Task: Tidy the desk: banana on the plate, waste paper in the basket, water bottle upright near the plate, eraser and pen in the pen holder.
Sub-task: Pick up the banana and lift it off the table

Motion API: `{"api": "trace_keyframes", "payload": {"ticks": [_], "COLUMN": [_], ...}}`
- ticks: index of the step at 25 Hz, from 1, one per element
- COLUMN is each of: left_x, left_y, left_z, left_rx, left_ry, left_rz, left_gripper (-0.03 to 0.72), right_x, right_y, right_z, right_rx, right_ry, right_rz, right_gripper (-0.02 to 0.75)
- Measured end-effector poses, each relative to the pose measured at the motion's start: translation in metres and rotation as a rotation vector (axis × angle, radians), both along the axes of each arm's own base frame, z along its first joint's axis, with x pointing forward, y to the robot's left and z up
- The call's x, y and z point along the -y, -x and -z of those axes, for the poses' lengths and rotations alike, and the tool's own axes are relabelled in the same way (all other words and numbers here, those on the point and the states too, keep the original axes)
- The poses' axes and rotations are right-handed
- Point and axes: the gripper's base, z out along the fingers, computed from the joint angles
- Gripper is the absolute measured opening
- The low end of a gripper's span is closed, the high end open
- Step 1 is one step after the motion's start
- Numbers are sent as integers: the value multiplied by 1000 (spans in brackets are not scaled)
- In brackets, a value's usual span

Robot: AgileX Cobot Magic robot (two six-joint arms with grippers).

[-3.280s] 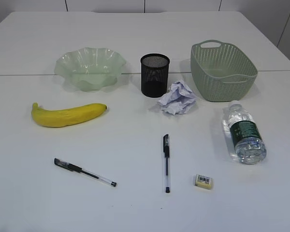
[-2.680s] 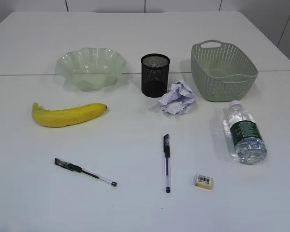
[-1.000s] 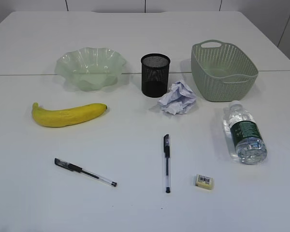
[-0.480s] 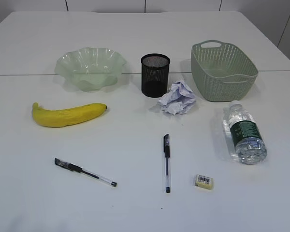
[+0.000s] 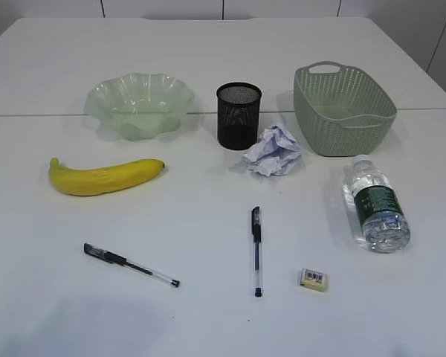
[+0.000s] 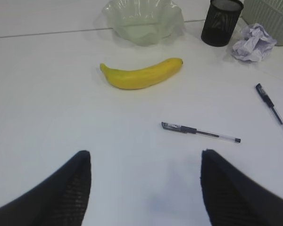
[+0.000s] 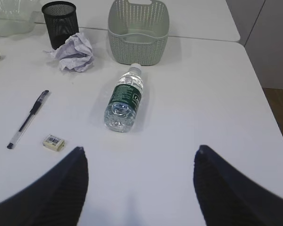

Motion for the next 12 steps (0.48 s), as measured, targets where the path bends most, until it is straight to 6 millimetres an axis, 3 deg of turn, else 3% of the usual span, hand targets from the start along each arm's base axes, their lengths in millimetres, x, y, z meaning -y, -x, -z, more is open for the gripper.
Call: {"api": "trace_keyframes", "payload": {"ticks": [12], "left_x": [10], "left_y": [-68], "left_z": [-30], "left_rx": [-126], "left_ry": [-39], "left_rz": [9], "left_gripper": [508], "right_x": [0], "right_y": [-31], "right_z": [-8], "right_rx": [-5], "right_ry": [-1], "right_rz": [1], "right_gripper": [519]}}
